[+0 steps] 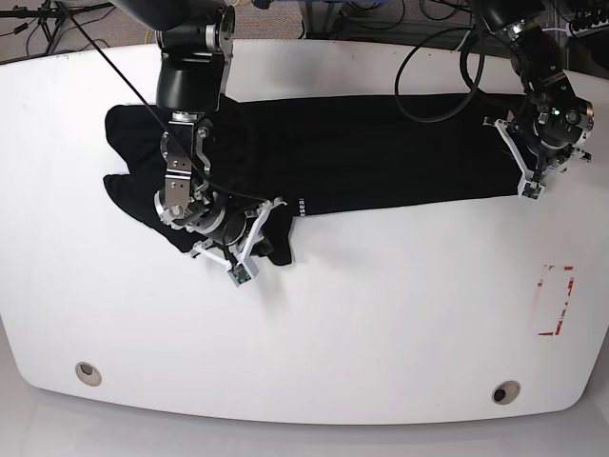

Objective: Fold the T-shirt properly
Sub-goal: 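Grasp the hanging flap with the right gripper and fold it over the strip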

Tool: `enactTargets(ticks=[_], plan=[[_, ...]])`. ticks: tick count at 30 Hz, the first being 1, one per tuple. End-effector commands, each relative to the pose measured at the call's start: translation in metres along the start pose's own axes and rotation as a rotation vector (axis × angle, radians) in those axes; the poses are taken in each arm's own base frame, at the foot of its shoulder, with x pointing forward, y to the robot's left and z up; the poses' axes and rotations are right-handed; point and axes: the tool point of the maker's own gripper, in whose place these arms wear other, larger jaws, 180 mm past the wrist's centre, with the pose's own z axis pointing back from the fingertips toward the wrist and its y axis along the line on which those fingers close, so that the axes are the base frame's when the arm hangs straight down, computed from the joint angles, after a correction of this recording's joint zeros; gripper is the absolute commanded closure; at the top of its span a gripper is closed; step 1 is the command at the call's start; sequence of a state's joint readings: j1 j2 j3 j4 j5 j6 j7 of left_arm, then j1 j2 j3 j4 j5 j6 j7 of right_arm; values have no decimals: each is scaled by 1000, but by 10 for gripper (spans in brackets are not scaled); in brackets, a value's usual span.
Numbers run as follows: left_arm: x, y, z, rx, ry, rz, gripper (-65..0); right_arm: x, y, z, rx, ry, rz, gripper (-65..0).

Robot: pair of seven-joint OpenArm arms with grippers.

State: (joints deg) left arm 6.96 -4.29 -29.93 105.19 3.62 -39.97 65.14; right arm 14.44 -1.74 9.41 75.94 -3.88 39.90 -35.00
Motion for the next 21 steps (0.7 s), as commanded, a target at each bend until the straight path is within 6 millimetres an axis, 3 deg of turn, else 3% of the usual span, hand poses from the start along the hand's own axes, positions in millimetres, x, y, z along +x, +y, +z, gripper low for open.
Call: enactTargets(ticks=[1,5,9,13,21], plan=[[8,7,4,19,-26,-7,-253,38,-11,22,-56,-71,58,0],[6,5,1,9,-16,-5,-253,44,-12,51,-121,-68,116,0],[-2,0,-7,-16,12,4,-253,37,-3,89,-191,-45,173,0],[-2,-1,-11,-25,17,12,-253,22,13,114,-203,-22,183,0],[-7,-4,-18,-45,37,22,-253,-34,50,124,-59,38,85,0]])
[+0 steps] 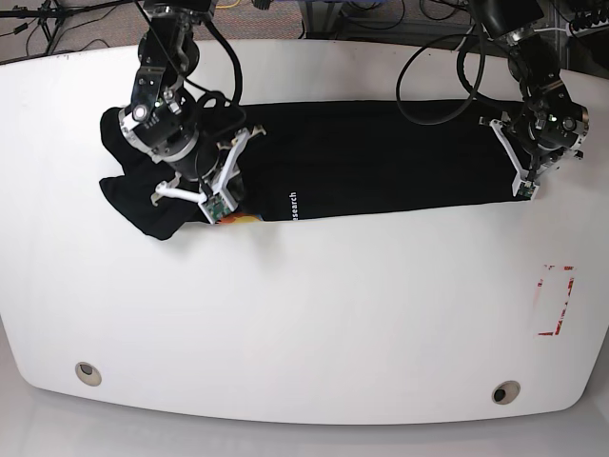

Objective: Fold the T-shirt properly
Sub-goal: 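Grasp the hanging flap with the right gripper and fold it over the strip, then release the flap and raise the right gripper to the strip's end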

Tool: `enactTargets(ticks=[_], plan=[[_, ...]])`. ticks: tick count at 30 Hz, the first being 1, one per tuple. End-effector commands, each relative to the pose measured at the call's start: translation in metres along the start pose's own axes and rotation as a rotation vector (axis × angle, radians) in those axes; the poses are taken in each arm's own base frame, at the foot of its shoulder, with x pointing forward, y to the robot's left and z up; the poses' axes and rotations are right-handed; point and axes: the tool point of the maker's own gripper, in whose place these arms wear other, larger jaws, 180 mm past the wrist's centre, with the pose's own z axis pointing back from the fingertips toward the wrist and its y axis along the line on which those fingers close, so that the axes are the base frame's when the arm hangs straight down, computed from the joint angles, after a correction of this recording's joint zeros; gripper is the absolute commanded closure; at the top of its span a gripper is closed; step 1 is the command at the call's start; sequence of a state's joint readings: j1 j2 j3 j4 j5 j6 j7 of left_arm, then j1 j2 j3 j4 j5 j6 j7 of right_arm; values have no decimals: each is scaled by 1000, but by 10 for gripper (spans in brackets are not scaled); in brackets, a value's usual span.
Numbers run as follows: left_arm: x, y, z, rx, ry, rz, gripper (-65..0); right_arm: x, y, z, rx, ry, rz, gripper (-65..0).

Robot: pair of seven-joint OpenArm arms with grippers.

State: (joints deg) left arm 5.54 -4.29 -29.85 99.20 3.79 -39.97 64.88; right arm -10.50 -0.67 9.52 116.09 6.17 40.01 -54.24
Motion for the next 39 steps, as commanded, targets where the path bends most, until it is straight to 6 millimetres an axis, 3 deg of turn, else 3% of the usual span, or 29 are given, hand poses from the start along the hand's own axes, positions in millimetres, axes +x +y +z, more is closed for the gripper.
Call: enactTargets(ticks=[1,6,8,12,15,20,24,32,39], plan=[[3,6,1,10,-11,-1,-253,-3,6,7,31,-29,-12,0],[2,5,0,8,-7,-1,-253,-19,20,9,81,-9,-54,-13],[2,5,0,7,-7,-2,-253,-21,21,9,80,-2,-55,-46],[1,5,0,7,-3,-3,-253,-21,20,9,78,-2,-56,-187],[-1,10,1,19,2,-8,-253,-21,11,11,56,-9,-71,-328],[0,15,3,30,2,-16,-253,-15,-6,15,9,-32,-82,-469],[-1,17,4,35,3,-15,-253,-20,-28,23,-52,-32,-114,-476],[-11,36,8,74,34,-42,-253,-27,-70,49,-169,-116,-218,-401],[-25,35,7,72,64,-52,-253,-34,-110,71,-295,-119,-208,-350]])
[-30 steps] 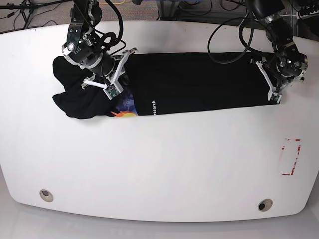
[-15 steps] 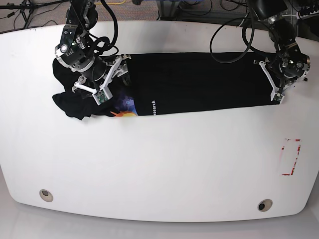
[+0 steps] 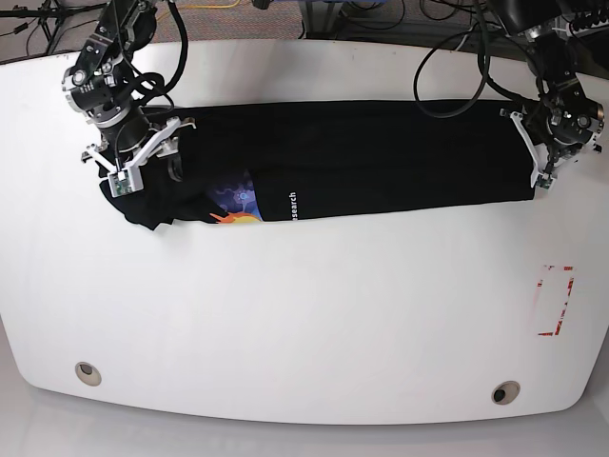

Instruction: Fold the T-shirt properly

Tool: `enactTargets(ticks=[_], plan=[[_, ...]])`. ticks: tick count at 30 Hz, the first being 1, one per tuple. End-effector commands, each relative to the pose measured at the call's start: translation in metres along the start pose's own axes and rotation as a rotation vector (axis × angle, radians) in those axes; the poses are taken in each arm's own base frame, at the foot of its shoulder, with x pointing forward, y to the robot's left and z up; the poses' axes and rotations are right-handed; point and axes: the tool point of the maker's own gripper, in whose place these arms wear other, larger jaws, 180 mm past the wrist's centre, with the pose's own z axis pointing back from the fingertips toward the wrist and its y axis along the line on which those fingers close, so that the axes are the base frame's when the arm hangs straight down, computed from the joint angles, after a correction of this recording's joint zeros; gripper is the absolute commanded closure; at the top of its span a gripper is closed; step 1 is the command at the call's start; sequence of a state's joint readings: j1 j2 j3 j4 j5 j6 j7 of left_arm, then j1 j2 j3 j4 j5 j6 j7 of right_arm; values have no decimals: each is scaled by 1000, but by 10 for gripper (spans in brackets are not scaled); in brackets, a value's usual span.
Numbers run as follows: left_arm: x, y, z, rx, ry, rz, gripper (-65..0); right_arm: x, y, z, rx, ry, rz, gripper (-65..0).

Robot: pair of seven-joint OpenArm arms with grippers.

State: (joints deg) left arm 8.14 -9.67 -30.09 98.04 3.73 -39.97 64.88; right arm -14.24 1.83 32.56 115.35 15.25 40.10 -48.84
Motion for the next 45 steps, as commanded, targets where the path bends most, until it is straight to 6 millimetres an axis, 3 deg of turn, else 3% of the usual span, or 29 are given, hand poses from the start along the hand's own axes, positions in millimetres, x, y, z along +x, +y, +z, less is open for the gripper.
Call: enactTargets(ticks=[1,8,11,17,26,29,39,45], plan=[[0,5,3,15,-6,-8,-253,20,-20,6,-50,-61,33,-350],[-3,3,2,13,-18,-12,-253,8,-30,13,-82,-20,42,-350],[-6,0,2,8,-13,-15,-253,4,-22,14,-51,-27,22,-350],[-8,-1,1,4,-11,-15,-253,17,-4,14,39,-108,-51,-350],[-6,-1,3,7,-15,-17,-253,12,72,-8,246,-78,-89,-350],[-6,-1,3,7,-15,-17,-253,8,86,-16,270,-63,-96,-350],[-6,0,3,8,-15,-18,-253,-5,108,-74,315,-58,-136,-350],[-6,0,3,8,-15,-18,-253,11,98,-89,281,-79,-90,-350]])
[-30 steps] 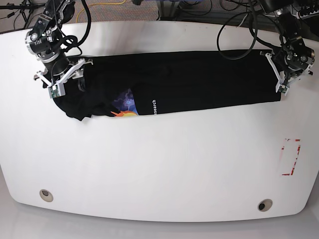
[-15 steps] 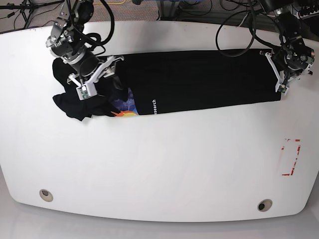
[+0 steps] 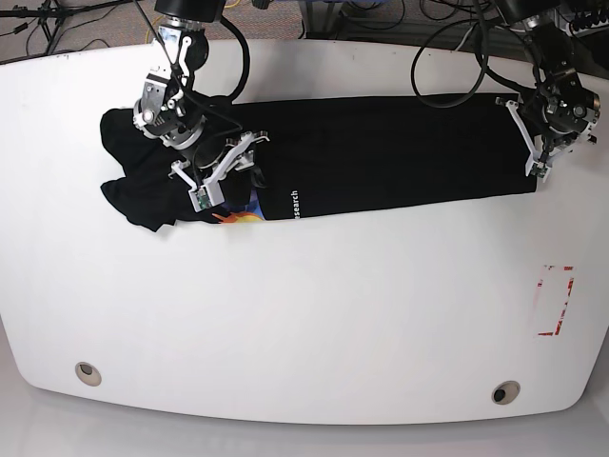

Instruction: Fold the T-shirt properly

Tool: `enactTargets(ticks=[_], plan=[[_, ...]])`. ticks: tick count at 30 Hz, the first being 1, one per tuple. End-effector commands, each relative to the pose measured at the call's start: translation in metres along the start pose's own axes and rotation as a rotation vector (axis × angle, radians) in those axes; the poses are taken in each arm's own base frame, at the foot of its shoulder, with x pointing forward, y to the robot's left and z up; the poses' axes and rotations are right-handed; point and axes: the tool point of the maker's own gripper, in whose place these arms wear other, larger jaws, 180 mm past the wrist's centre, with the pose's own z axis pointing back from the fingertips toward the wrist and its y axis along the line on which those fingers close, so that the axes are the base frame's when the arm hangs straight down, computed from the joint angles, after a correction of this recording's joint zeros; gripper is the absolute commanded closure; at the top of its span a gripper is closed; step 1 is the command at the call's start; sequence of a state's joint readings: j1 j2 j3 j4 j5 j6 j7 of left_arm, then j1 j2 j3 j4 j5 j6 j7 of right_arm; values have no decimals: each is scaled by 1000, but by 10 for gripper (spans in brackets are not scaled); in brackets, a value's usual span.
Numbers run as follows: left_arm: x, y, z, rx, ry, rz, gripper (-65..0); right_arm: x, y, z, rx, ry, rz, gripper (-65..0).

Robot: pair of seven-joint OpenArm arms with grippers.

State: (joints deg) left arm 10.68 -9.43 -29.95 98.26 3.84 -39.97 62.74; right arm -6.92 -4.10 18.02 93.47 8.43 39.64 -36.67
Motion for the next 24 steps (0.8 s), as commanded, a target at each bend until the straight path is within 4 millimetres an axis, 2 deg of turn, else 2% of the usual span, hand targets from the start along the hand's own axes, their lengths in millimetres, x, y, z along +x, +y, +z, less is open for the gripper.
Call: enactTargets(ticks=[1,5,9,16,18,20,23,24], plan=[[4,8,4,22,-15,-7,-253,39,-7,5,-20,-99,57,-350],[5,6,4,18,-17,-8,-253,63,-11,18,-53,-120,130,-350],[5,6,4,16,-17,-7,-253,100,-14,33,-101,-138,223,-350],[5,5,3,13,-17,-6,-253,134,-15,51,-162,-149,301,-350],[6,4,3,12,-17,-7,-253,135,-17,56,-179,-141,312,-350],[6,4,3,12,-17,-7,-253,126,-20,60,-194,-100,319,-349],[6,4,3,12,-17,-7,-253,99,-30,66,-208,-15,326,-346],[6,4,3,12,-17,-7,-253,84,-29,67,-202,14,318,-327]])
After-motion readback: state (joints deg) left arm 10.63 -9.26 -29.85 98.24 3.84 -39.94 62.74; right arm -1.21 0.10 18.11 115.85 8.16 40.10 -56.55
